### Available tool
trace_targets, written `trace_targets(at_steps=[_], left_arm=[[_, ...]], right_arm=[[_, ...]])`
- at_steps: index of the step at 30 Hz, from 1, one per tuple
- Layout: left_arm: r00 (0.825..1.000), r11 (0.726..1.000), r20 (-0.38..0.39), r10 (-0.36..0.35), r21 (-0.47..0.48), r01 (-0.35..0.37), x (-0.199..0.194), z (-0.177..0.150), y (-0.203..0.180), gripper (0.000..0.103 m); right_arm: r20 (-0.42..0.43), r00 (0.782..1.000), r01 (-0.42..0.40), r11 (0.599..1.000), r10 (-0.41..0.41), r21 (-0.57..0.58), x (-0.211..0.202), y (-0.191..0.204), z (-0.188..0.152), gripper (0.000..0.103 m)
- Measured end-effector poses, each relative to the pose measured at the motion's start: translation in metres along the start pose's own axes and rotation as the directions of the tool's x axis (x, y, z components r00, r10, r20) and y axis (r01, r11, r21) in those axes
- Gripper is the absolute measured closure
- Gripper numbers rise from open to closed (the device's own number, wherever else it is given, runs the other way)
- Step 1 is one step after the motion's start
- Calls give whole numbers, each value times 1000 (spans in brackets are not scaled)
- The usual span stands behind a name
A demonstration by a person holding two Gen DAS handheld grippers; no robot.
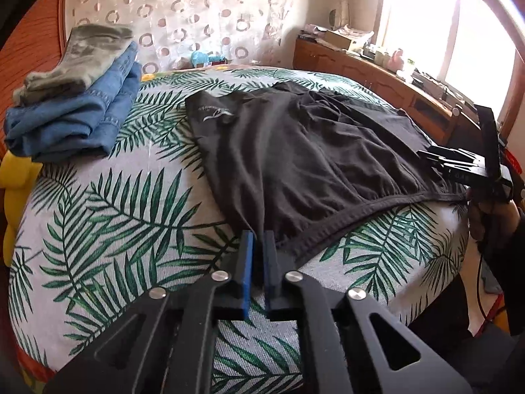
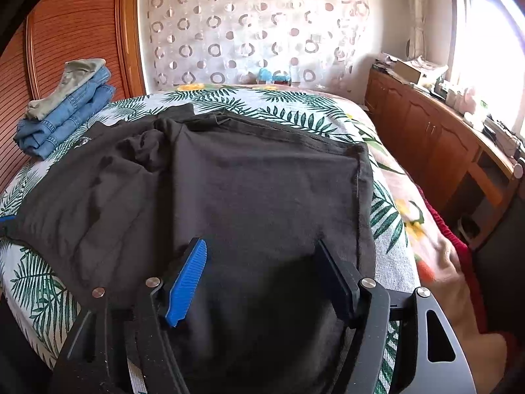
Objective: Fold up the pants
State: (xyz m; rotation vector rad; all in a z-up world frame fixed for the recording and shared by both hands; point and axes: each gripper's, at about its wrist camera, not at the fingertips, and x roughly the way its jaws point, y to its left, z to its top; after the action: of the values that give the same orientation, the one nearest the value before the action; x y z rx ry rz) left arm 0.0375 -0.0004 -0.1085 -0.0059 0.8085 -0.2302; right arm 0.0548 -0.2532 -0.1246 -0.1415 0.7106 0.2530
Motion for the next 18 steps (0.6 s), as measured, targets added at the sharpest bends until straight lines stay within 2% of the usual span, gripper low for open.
trace_targets(at_steps=[5,13,18], left_arm=[[998,999,46,-46,9,46,-13,12,-5,101],[993,995,75,-92,49,88,-20,36,-20,101],[987,987,95,-131,107,121,-22,56,-39,101]], right_arm=[[0,1000,-3,1000,3,0,0,-1,0,32],[-3,1000,-5,1000,5,5,0,-1,1,32],[-15,1000,-2,1000,3,19,-2,-3,3,32]])
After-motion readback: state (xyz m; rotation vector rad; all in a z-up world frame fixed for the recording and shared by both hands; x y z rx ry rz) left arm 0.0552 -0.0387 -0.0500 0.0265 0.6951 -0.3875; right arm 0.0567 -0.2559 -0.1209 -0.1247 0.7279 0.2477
